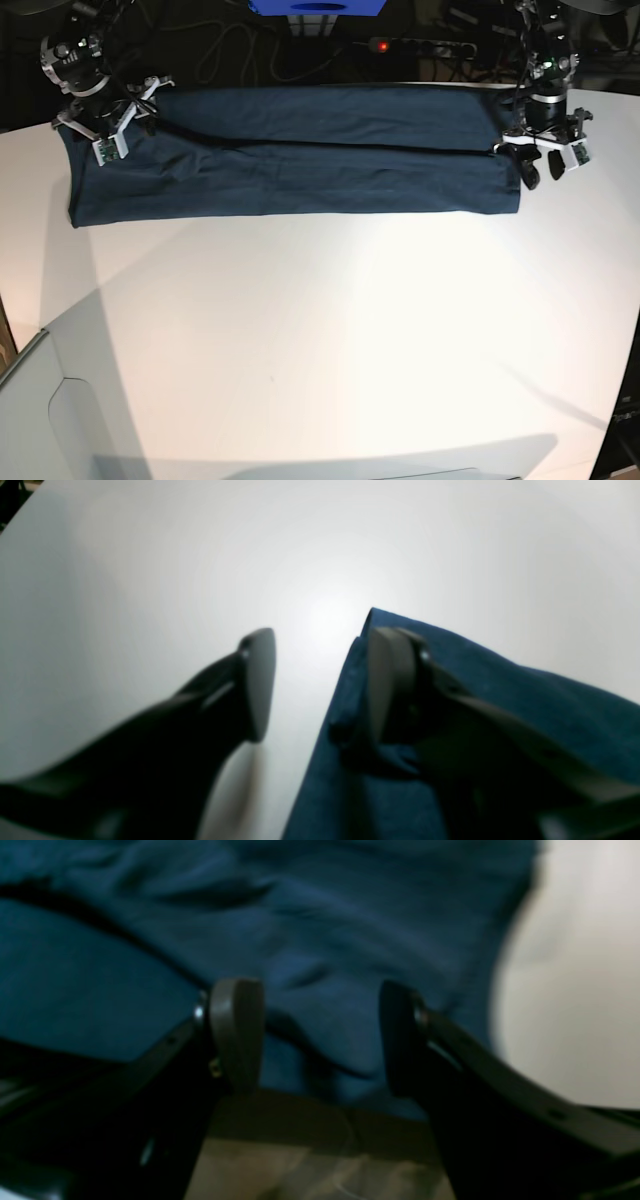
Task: Fold the T-shirt properly
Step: 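Pull the strip's end with the right gripper to straighten the folded shirt, then adjust the left gripper's grasp on the other end of the strip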
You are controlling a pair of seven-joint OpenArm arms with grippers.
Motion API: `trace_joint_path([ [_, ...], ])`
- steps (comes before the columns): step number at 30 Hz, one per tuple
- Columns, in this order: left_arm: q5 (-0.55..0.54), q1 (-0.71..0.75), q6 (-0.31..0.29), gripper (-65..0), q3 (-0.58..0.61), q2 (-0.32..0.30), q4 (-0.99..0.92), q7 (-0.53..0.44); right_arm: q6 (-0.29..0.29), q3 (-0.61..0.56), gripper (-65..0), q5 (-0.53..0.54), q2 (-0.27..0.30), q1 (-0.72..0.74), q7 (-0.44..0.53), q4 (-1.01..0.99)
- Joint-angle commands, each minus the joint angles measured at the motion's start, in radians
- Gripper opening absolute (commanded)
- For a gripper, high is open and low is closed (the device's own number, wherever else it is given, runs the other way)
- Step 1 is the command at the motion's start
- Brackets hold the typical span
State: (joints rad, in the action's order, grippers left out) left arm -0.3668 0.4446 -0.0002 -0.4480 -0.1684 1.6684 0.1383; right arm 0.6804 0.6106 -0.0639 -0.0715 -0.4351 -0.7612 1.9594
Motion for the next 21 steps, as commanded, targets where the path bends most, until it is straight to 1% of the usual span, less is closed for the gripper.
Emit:
trace_joint_path([
  [1,-0.004,0.013,0.001,-31.7,0.002,-0.010,0.014,-0.022,0.018,0.005,-30.7,0.005,0.009,0.003,0.013,-0.012],
  [3,-0.005,0.026,0.001,-29.5,0.007,-0.010,0.014,-0.022,0.018,0.010,-30.7,0.005,0.014,0.034,0.013,-0.065],
  [8,-0.005,0.043,0.001,-29.6,0.048,-0.009,0.006,-0.022,0.018,0.007,-30.7,0.005,0.046,0.049,0.013,-0.137],
  [14,-0.005,0.049,0.001,-29.6,0.064,-0.003,-0.006,-0.022,0.018,0.005,-30.7,0.005,0.048,0.049,0.013,-0.136],
  [18,-0.007,0.041,0.001,-29.6,0.059,-0.007,0.025,-0.022,0.018,0.005,-30.7,0.005,0.048,0.049,0.013,-0.137],
  [21,-0.050,0.015,0.001,-29.6,0.062,-0.010,0.042,-0.021,0.018,0.004,-30.7,0.005,0.048,0.049,0.013,-0.137],
])
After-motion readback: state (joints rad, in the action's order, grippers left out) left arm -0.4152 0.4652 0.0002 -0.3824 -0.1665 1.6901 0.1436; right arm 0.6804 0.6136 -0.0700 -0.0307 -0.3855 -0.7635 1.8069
